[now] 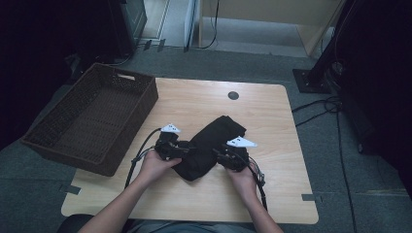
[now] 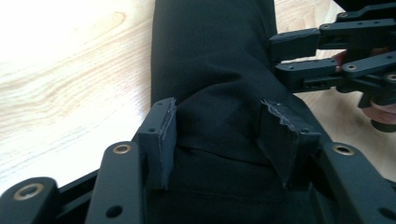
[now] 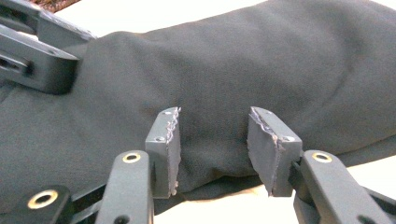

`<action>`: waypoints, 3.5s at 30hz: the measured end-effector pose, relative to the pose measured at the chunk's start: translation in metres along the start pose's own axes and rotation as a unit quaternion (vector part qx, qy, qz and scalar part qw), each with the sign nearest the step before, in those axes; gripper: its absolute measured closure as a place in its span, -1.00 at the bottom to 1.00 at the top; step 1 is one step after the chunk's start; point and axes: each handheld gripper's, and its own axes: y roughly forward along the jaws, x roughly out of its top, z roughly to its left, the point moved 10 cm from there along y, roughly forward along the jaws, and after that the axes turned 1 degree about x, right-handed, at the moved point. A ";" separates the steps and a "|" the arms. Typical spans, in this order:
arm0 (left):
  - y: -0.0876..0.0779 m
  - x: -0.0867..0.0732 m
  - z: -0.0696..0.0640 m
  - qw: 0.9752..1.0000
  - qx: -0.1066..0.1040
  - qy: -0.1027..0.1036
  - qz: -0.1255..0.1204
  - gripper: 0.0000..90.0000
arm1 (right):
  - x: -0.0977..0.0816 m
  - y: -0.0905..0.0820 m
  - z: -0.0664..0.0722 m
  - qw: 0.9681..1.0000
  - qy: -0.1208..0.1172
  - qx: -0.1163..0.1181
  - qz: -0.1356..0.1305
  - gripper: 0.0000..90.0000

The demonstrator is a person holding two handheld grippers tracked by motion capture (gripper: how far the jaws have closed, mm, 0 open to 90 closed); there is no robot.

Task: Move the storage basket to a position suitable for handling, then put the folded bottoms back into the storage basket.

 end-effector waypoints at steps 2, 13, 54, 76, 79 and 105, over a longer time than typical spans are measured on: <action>-0.011 0.009 0.003 1.000 0.004 0.008 -0.008 -0.01 | 0.000 0.000 0.000 1.000 -0.003 0.000 0.001 0.20; -0.037 0.035 0.021 1.000 0.028 0.010 -0.010 -0.01 | 0.000 0.001 -0.001 1.000 -0.001 0.006 0.007 0.20; -0.129 0.050 0.164 0.983 0.164 -0.085 0.010 0.27 | 0.001 0.004 -0.003 1.000 0.000 0.015 0.007 0.19; -0.059 0.079 0.113 0.991 0.120 -0.013 0.054 0.66 | -0.002 0.004 -0.002 1.000 0.007 0.010 0.008 0.19; -0.050 0.082 0.103 0.993 0.107 -0.006 0.057 0.66 | -0.004 0.004 -0.002 1.000 0.009 0.010 0.012 0.19; -0.076 0.097 0.039 0.995 0.092 0.036 0.005 0.16 | -0.005 0.006 -0.004 1.000 0.006 0.017 0.014 0.18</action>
